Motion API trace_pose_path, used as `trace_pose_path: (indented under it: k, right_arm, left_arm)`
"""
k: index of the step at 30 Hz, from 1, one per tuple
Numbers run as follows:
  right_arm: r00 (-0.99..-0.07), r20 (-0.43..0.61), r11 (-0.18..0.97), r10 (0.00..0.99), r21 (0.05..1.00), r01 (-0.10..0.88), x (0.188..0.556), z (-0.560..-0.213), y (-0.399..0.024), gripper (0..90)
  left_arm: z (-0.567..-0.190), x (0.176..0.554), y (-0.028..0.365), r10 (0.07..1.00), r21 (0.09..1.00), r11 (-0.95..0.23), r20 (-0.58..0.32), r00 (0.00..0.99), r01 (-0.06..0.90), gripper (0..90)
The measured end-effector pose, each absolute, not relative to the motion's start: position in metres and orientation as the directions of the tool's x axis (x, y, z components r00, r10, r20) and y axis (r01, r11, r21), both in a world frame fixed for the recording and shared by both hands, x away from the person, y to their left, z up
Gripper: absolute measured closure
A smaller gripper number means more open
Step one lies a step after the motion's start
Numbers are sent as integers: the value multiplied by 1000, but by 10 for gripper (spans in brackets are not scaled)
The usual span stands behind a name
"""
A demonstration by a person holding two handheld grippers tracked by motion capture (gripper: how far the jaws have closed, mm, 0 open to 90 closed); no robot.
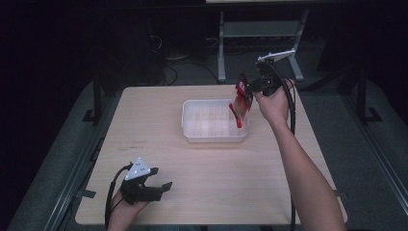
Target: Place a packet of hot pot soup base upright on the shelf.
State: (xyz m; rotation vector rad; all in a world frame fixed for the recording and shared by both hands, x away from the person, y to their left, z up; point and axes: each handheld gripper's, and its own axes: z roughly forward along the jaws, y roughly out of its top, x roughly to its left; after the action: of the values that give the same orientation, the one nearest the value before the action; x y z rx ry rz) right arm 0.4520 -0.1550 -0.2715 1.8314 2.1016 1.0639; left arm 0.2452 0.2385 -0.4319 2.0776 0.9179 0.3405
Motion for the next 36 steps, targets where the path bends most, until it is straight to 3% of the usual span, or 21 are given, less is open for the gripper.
trace_pose_path:
  k: [14, 36]
  right_arm:
    - [-204, 205, 44, 957, 592, 804, 454, -277, -144, 889]
    - [-222, 238, 51, 946, 565, 823, 462, -288, -124, 883]
  left_arm:
    - [-431, 245, 238, 712, 778, -397, -73, 698, 487, 243]
    - [-430, 244, 238, 714, 779, -398, -67, 697, 484, 243]
